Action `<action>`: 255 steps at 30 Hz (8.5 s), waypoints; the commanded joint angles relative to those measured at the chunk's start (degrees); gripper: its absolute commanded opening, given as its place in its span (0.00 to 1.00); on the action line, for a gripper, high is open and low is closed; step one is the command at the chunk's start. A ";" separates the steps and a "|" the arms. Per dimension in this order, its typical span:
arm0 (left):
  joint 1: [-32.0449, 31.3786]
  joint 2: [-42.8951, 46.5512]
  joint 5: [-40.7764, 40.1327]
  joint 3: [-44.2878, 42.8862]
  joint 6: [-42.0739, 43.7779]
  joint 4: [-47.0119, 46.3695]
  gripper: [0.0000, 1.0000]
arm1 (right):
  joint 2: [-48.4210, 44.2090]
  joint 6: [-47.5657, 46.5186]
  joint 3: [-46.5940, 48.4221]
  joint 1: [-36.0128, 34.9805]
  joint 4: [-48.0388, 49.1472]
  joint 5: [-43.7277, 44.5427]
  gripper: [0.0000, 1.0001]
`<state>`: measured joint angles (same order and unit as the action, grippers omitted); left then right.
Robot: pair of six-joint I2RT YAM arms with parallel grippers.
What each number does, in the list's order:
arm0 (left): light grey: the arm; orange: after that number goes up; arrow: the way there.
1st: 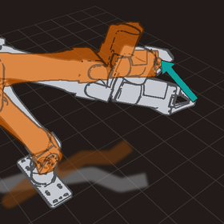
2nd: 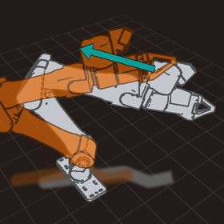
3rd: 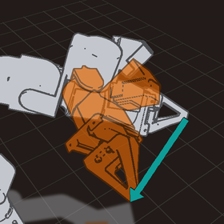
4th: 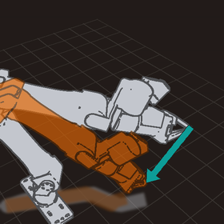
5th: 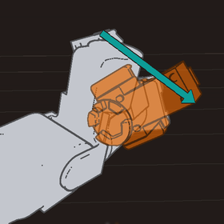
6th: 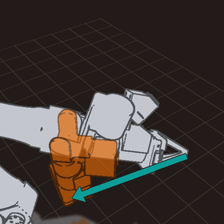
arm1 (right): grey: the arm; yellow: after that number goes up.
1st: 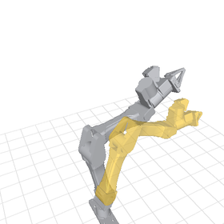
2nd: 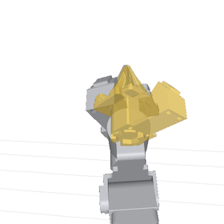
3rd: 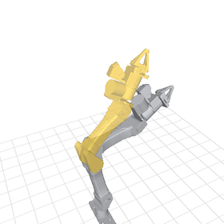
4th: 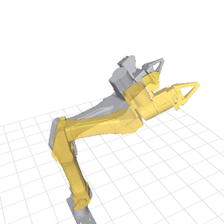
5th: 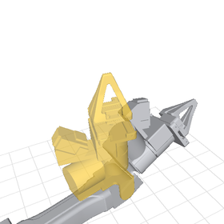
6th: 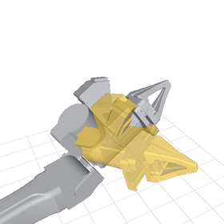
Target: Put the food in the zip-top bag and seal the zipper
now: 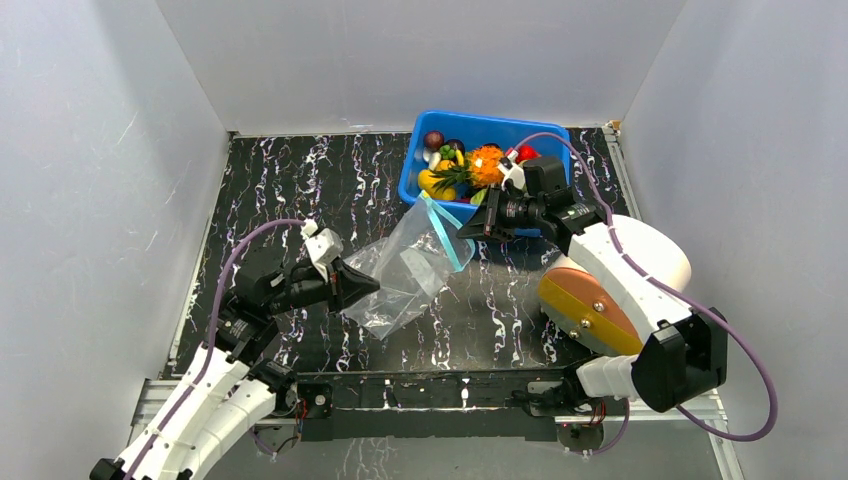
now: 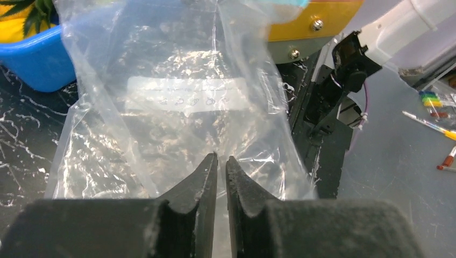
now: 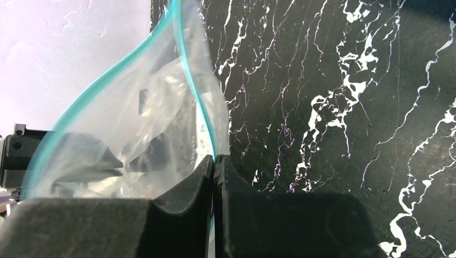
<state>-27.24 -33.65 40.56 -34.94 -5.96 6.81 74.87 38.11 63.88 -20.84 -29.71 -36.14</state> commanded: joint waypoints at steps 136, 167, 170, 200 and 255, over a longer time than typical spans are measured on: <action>-0.34 0.76 -33.48 -5.53 3.69 12.10 0.00 | 46.45 56.79 47.54 -4.74 -17.54 50.75 0.62; -0.35 2.27 -35.42 -6.44 2.52 14.85 0.00 | 35.38 31.57 36.71 -4.65 0.26 54.34 0.00; -0.35 1.74 -36.57 -7.21 3.82 15.28 0.00 | 31.01 26.55 31.76 -4.55 4.49 51.82 0.00; -0.35 -6.89 -44.32 -13.19 25.56 8.69 0.00 | -1.90 -10.73 10.19 -4.18 -2.11 -2.50 0.00; -1.23 -9.64 -9.16 3.32 -6.66 -13.65 0.00 | -1.74 15.48 -13.74 -34.26 14.34 4.45 0.00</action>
<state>-28.25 -45.65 26.30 -32.01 -13.50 -4.29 73.21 53.98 48.64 -55.00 -19.33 -33.52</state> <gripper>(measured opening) 0.009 0.034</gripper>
